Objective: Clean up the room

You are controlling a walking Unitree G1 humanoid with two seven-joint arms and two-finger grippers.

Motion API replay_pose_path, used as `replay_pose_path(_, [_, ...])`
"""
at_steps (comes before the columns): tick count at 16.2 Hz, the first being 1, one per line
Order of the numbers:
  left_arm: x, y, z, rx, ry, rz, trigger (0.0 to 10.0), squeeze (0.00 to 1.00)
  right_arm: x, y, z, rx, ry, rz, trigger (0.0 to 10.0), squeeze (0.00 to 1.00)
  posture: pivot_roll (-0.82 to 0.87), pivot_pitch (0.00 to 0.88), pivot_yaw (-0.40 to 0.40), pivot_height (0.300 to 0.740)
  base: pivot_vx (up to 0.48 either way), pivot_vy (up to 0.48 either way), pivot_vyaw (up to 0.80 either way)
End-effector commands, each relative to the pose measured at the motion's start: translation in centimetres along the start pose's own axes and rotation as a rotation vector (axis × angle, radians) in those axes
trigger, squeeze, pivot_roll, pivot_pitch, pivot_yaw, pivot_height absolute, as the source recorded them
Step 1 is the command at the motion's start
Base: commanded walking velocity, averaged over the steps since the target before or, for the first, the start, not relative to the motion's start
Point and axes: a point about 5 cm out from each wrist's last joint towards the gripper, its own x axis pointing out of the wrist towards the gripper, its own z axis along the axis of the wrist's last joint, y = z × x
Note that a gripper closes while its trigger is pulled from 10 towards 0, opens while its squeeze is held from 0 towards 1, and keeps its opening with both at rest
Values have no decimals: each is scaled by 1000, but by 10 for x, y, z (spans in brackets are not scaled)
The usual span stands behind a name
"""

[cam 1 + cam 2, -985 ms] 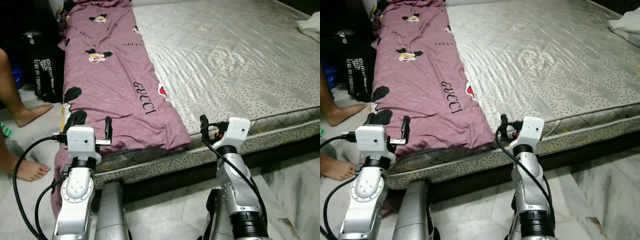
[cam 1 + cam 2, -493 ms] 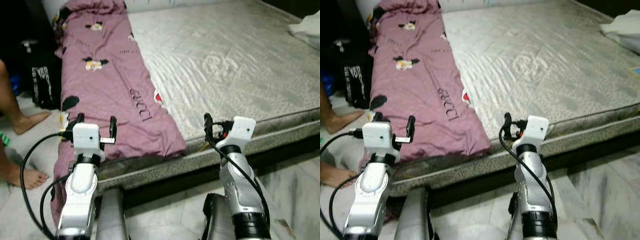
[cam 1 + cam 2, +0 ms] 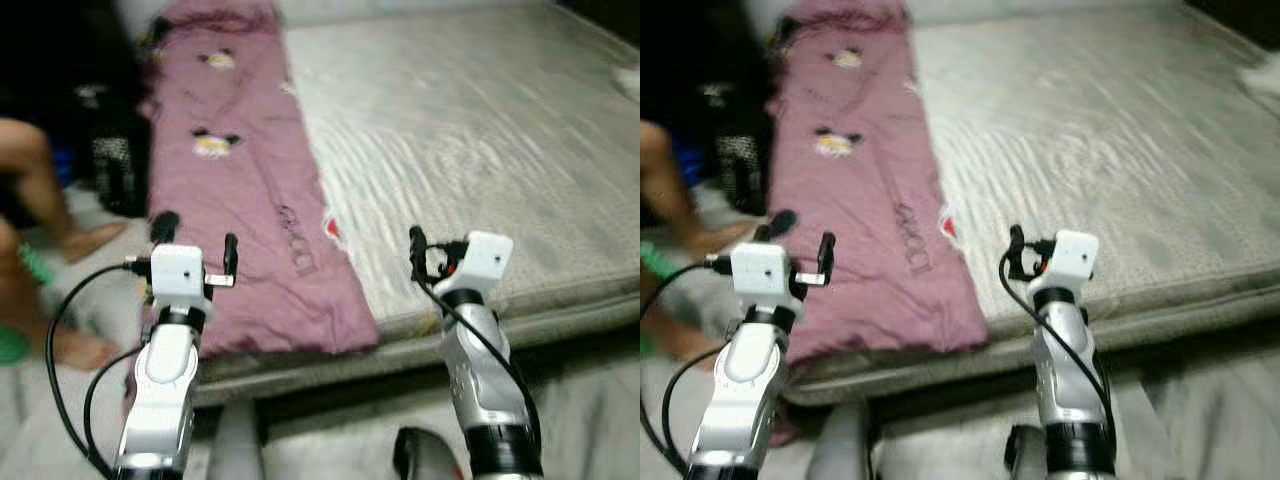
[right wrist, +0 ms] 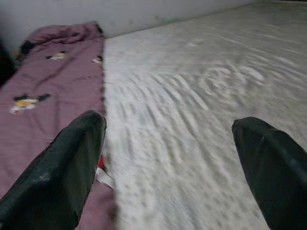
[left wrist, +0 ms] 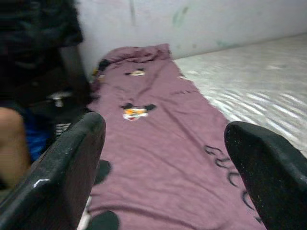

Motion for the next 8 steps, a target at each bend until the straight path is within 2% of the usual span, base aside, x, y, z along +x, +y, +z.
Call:
replay_pose_path(1, [3, 0, 0, 37, 4, 0, 10000, 0, 1, 0, 2, -5, -3, 0, 10000, 0, 16, 0, 42, 699, 0, 0, 0])
replay_pose_path(5, [6, -2, -2, 63, 33, 10, 10000, 0, 3, -1, 4, -10, -9, -2, 10000, 0, 16, 0, 44, 740, 0, 0, 0])
replay_pose_path(8, [8, -2, -3, 61, 47, 10, 10000, 0, 4, 0, 3, -9, -8, 2, 10000, 0, 21, 0, 43, 740, 0, 0, 0])
